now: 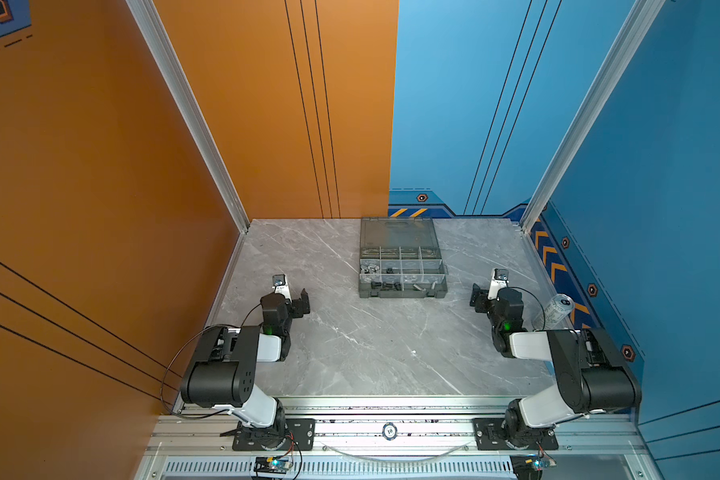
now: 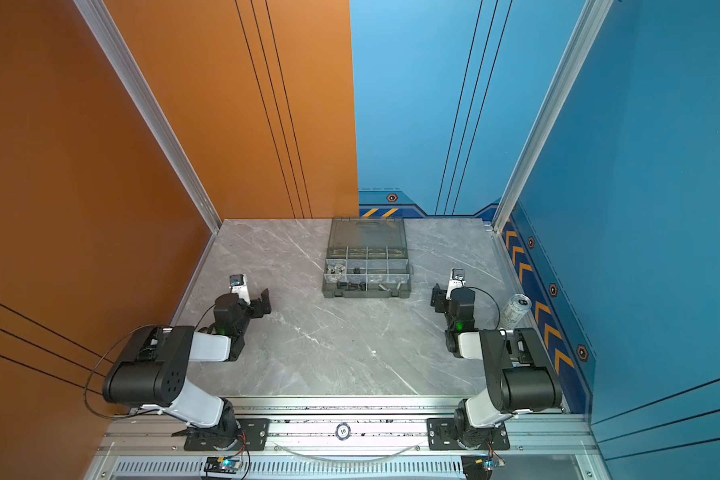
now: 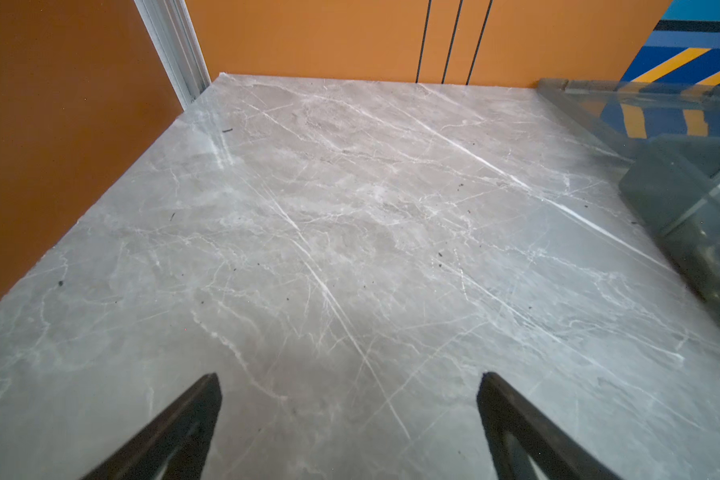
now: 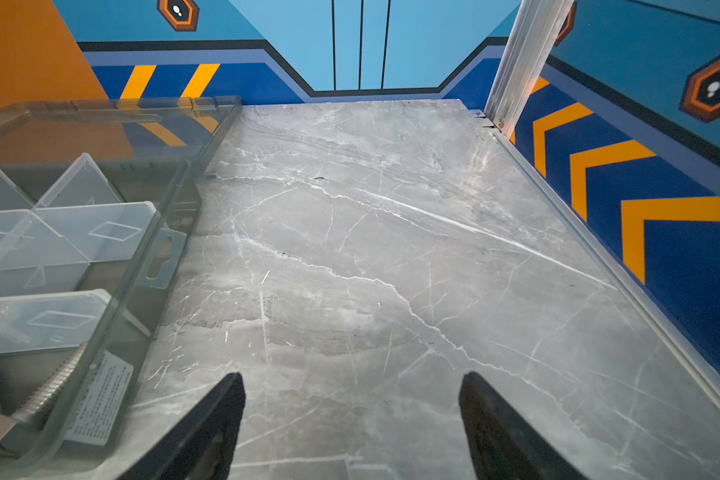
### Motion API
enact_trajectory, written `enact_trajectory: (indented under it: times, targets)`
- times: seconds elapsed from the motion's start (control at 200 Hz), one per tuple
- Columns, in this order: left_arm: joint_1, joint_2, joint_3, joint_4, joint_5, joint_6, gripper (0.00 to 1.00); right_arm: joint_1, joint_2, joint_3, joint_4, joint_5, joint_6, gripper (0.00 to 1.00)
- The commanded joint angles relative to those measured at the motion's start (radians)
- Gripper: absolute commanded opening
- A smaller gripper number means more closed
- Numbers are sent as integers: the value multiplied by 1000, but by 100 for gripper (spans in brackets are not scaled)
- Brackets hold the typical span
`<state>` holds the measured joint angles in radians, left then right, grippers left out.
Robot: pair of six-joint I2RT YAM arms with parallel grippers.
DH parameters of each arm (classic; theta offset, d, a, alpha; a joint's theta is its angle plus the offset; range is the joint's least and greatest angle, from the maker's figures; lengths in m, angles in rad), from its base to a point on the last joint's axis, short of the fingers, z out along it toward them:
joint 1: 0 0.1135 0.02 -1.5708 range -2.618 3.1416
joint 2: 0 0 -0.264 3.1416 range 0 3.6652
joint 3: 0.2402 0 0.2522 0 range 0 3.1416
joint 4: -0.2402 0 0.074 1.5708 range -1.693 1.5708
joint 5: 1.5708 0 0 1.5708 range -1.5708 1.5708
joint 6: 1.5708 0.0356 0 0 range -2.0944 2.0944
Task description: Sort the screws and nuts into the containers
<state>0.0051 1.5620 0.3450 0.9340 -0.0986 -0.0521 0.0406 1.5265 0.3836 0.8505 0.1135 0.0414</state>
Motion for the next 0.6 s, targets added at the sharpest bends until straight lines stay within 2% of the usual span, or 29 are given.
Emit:
enact_trajectory:
  times: [0.0, 0.085, 0.31, 0.596]
  targets:
    - [-5, -3, 14, 21, -40, 21, 98, -13, 3, 1, 4, -7, 5, 90]
    - [-10, -3, 15, 20, -45, 25, 98, -15, 3, 2, 4, -10, 6, 100]
    - [-17, -2, 15, 21, -55, 29, 98, -16, 3, 2, 5, -11, 6, 100]
    - [-60, 2, 28, 1, -125, 63, 98, -11, 3, 1, 6, -3, 5, 100]
